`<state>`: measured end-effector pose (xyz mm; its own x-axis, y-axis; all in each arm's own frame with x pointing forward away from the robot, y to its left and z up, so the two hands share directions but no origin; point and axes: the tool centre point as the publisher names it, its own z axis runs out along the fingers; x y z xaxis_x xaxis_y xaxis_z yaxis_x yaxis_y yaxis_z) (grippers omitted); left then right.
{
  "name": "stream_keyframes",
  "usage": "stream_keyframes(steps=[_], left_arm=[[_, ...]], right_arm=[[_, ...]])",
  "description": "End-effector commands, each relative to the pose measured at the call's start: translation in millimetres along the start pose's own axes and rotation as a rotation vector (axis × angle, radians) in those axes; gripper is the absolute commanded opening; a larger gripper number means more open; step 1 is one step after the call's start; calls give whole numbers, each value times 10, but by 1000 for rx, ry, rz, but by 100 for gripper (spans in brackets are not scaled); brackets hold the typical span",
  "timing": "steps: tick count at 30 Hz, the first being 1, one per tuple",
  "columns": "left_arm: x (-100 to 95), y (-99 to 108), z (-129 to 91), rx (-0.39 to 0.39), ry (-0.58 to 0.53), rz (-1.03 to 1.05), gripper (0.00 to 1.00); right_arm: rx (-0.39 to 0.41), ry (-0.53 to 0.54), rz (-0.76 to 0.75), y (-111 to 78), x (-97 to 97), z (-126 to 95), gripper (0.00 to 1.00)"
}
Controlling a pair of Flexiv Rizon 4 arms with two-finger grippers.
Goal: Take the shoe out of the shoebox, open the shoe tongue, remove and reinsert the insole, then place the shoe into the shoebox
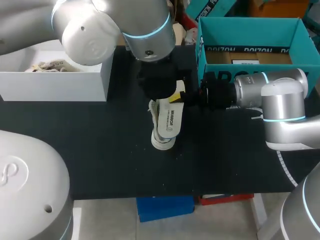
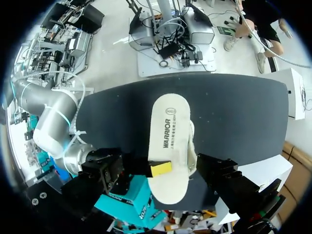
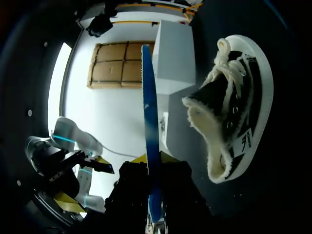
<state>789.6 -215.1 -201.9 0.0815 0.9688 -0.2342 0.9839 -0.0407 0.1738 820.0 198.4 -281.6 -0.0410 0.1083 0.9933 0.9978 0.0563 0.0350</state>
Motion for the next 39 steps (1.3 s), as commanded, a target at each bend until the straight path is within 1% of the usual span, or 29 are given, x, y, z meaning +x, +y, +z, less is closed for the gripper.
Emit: stream_keyframes(steps=[1,18,24,26,30,33,35,36,39], left_arm=[[-43,180,28,5,9,-2,100],[100,894,161,1,31,-24,100],[165,1108,202,-16,64,-34,100],[182,1169,207,-29,77,-43,100],[187,1281,226,-32,76,-49,100],[186,1332,240,-34,79,-53,100],[190,1363,249,-52,95,-62,100],[193,1374,253,-41,80,-69,100],[192,1374,249,-47,88,-67,100]], right_arm=[[-5,-1,0,-14,3,5,0],[-5,-1,0,-14,3,5,0],[-5,-1,0,-14,3,5,0],[-5,-1,0,-14,3,5,0],[-5,-1,0,-14,3,5,0],[-5,-1,0,-14,3,5,0],[-5,-1,0,-14,3,5,0],[-5,-1,0,-14,3,5,0],[-5,-1,0,-14,3,5,0]])
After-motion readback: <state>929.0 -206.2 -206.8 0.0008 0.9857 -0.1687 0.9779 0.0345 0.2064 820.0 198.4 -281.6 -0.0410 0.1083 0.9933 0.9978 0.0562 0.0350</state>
